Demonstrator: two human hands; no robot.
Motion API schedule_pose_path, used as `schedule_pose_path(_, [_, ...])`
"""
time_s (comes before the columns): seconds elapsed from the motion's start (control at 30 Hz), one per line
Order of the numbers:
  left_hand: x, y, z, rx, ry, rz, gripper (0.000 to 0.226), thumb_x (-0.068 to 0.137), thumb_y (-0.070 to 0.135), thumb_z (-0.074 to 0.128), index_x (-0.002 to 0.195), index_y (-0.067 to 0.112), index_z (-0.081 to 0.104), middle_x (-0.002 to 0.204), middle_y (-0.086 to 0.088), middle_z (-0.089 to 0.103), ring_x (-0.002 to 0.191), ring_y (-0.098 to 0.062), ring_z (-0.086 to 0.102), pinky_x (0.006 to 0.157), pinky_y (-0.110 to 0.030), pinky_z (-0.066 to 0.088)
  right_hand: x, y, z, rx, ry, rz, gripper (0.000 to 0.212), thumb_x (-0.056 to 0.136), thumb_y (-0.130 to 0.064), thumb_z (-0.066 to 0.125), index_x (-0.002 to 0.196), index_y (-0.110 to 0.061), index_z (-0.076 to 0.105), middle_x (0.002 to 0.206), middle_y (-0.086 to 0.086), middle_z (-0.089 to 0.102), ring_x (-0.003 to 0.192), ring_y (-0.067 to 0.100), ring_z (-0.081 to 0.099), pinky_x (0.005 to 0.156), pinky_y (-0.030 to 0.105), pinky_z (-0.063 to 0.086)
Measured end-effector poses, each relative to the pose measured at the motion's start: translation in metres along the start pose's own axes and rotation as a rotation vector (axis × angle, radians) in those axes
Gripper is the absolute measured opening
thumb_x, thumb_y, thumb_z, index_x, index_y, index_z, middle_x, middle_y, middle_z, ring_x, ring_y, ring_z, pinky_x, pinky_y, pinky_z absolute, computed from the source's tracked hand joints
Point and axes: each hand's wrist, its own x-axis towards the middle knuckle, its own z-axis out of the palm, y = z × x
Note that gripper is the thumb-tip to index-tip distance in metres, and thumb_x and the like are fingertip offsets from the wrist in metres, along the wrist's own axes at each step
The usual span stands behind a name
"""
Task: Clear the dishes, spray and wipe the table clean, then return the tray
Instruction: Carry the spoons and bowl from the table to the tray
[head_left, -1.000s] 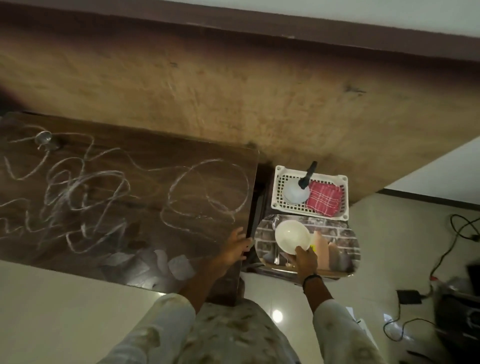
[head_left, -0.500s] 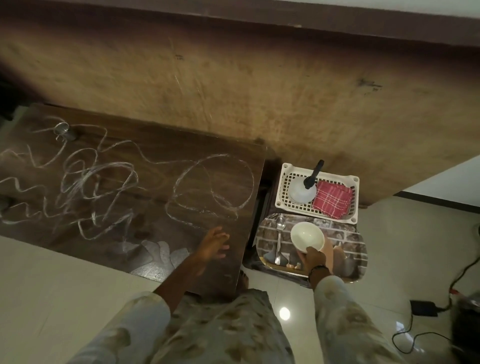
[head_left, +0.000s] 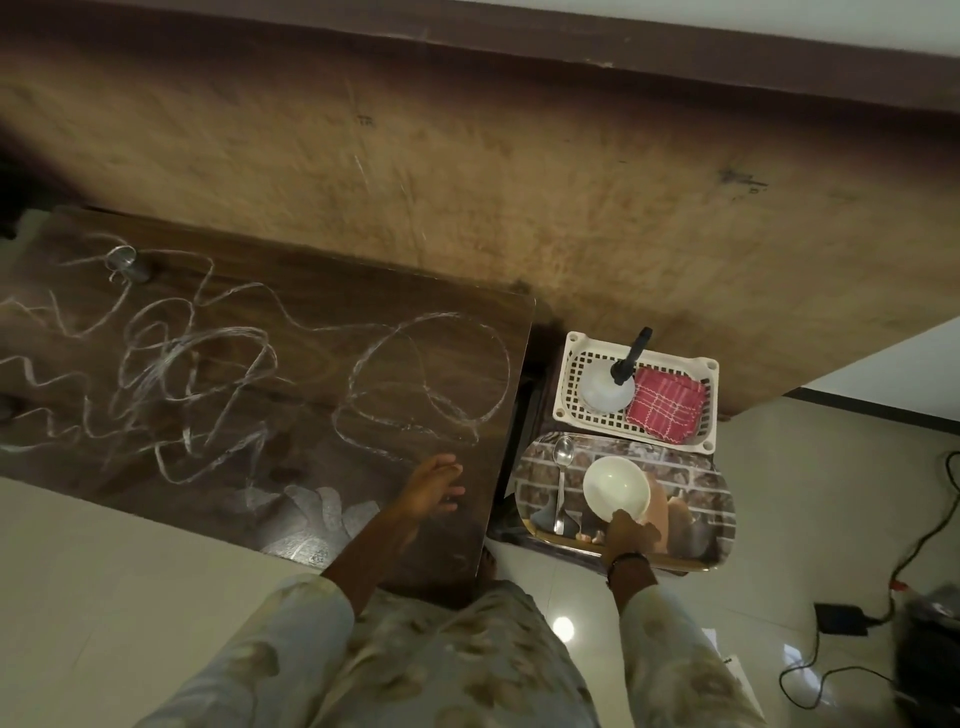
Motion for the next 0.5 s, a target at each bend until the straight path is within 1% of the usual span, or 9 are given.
schedule_pose_path(0.03, [0.000, 0.001, -0.003, -0.016, 0.006, 0.000, 0.035, 0.095, 0.020, 0.052, 0.129, 0.014, 0.047, 0.130, -0.010, 0.053, 0.105, -0.023, 0.059, 0.080, -0.031, 0.052, -0.009, 0.000, 0.003, 0.023, 0.061, -0.030, 0.060, 0.085, -0.008, 0.057, 0.139, -0.001, 0.031, 0.137, 0.024, 0.044, 0.117, 0.042, 0.048, 0.093, 0.048, 0.049])
schedule_pose_path(0.1, [0.001, 0.003, -0.012, -0.056, 0.021, 0.000, 0.033, 0.094, 0.019, 0.053, 0.127, 0.013, 0.049, 0.130, -0.011, 0.054, 0.102, -0.023, 0.060, 0.078, -0.031, 0.052, -0.029, -0.002, 0.012, 0.018, 0.137, -0.133, 0.059, 0.084, -0.005, 0.056, 0.137, -0.001, 0.032, 0.138, 0.025, 0.039, 0.120, 0.044, 0.044, 0.095, 0.047, 0.045])
schedule_pose_path(0.13, [0.001, 0.003, -0.017, -0.077, 0.029, -0.002, 0.032, 0.094, 0.018, 0.054, 0.125, 0.013, 0.050, 0.130, -0.011, 0.054, 0.099, -0.022, 0.061, 0.076, -0.031, 0.053, -0.039, -0.004, 0.018, -0.002, 0.147, -0.203, 0.056, 0.083, -0.005, 0.057, 0.135, 0.000, 0.035, 0.136, 0.026, 0.040, 0.118, 0.043, 0.044, 0.096, 0.047, 0.044])
schedule_pose_path(0.2, [0.001, 0.006, -0.027, -0.106, 0.053, -0.011, 0.031, 0.093, 0.018, 0.055, 0.124, 0.013, 0.051, 0.128, -0.010, 0.057, 0.093, -0.019, 0.062, 0.073, -0.030, 0.053, -0.060, -0.009, 0.035, 0.004, 0.115, -0.340, 0.048, 0.082, -0.009, 0.057, 0.127, 0.001, 0.045, 0.128, 0.026, 0.048, 0.112, 0.039, 0.049, 0.098, 0.050, 0.043])
schedule_pose_path(0.23, [0.001, 0.009, -0.033, -0.118, 0.068, -0.014, 0.031, 0.093, 0.017, 0.055, 0.123, 0.012, 0.052, 0.125, -0.009, 0.058, 0.090, -0.017, 0.062, 0.073, -0.030, 0.053, -0.070, -0.012, 0.046, -0.004, 0.076, -0.392, 0.042, 0.084, -0.011, 0.055, 0.123, 0.001, 0.050, 0.123, 0.026, 0.053, 0.109, 0.037, 0.051, 0.097, 0.050, 0.042])
schedule_pose_path(0.3, [-0.002, 0.014, -0.048, -0.149, 0.091, -0.003, 0.027, 0.093, 0.015, 0.054, 0.120, 0.011, 0.053, 0.117, -0.007, 0.059, 0.083, -0.014, 0.062, 0.073, -0.029, 0.052, -0.091, -0.017, 0.071, -0.083, -0.062, -0.513, 0.037, 0.089, -0.017, 0.048, 0.117, 0.006, 0.055, 0.114, 0.027, 0.060, 0.106, 0.039, 0.055, 0.090, 0.036, 0.042])
schedule_pose_path(0.33, [-0.002, 0.017, -0.057, -0.171, 0.097, 0.002, 0.024, 0.094, 0.014, 0.052, 0.118, 0.011, 0.053, 0.115, -0.006, 0.059, 0.081, -0.014, 0.061, 0.071, -0.028, 0.051, -0.102, -0.020, 0.085, -0.138, -0.154, -0.566, 0.035, 0.090, -0.016, 0.048, 0.115, 0.007, 0.056, 0.112, 0.027, 0.061, 0.106, 0.039, 0.056, 0.086, 0.030, 0.040])
schedule_pose_path(0.43, [0.000, 0.022, -0.091, -0.244, 0.113, 0.011, 0.020, 0.096, 0.013, 0.047, 0.115, 0.010, 0.053, 0.114, -0.008, 0.057, 0.078, -0.015, 0.060, 0.070, -0.028, 0.048, -0.139, -0.028, 0.123, -0.298, -0.390, -0.669, 0.021, 0.093, -0.004, 0.053, 0.113, 0.000, 0.060, 0.110, 0.019, 0.063, 0.102, 0.034, 0.058, 0.084, 0.032, 0.042])
schedule_pose_path(0.5, [0.004, 0.026, -0.120, -0.287, 0.122, 0.023, 0.016, 0.096, 0.014, 0.048, 0.109, 0.012, 0.057, 0.112, -0.008, 0.059, 0.075, -0.014, 0.062, 0.067, -0.027, 0.050, -0.165, -0.034, 0.151, -0.396, -0.520, -0.727, 0.019, 0.093, -0.005, 0.053, 0.111, -0.005, 0.061, 0.099, 0.010, 0.064, 0.091, 0.027, 0.059, 0.072, 0.023, 0.042])
